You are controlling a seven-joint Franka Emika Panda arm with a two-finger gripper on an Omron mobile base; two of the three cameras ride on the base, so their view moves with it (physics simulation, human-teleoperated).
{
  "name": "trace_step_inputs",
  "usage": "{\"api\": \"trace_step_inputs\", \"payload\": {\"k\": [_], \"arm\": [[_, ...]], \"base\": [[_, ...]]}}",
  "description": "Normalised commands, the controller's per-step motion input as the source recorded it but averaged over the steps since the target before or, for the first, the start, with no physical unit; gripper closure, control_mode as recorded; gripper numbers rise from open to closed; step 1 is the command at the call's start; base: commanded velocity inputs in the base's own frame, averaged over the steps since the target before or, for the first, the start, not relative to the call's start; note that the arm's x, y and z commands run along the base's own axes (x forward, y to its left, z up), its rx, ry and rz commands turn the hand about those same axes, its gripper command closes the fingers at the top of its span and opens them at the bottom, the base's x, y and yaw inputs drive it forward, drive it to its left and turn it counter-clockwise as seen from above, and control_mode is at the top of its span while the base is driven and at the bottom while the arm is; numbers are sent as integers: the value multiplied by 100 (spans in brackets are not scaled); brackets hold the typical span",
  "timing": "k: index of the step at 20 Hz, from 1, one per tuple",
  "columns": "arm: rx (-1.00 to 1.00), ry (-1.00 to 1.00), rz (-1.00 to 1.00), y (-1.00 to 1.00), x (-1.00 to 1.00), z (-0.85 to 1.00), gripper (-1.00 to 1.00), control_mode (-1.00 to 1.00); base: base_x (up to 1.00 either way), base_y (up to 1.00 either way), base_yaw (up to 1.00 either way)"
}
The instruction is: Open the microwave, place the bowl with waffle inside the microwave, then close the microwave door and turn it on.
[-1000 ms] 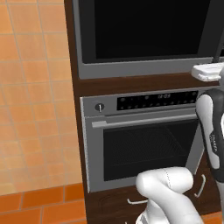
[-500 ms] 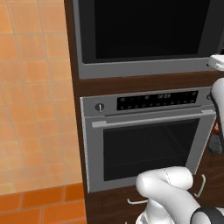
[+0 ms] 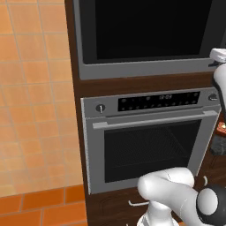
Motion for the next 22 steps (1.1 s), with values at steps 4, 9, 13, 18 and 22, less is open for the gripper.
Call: {"api": "trace_step_inputs", "payload": {"k": [4,9,13,18,22], "arm": [[0,0,0,0,39,1,-100,-100],[0,0,0,14,8,1,-100,-100],[-1,0,0,33,1,0,-100,-100],[0,0,0,15,6,0,-100,-100],[0,0,0,0,0,0,-100,-100]], "base": [[0,0,0],[0,0,0],[0,0,0],[0,0,0],[0,0,0]]}}
